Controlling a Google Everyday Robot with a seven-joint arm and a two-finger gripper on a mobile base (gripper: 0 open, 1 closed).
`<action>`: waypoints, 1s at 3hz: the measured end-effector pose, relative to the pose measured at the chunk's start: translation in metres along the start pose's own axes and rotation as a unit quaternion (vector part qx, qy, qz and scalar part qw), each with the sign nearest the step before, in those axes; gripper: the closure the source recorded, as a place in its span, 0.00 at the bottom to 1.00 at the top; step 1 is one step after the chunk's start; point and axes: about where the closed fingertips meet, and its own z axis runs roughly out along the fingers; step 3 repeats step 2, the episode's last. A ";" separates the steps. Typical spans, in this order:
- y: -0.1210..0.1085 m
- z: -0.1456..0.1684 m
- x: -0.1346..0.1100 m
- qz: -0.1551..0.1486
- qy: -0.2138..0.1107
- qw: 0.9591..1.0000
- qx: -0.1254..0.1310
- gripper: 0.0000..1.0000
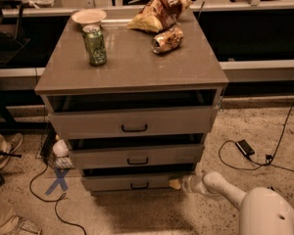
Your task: Close bottom drawer
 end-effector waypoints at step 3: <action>-0.006 -0.025 0.032 0.023 0.001 1.000 0.008 1.00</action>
Offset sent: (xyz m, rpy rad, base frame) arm -0.0479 -0.0340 -0.0007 0.0000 0.0363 -0.0514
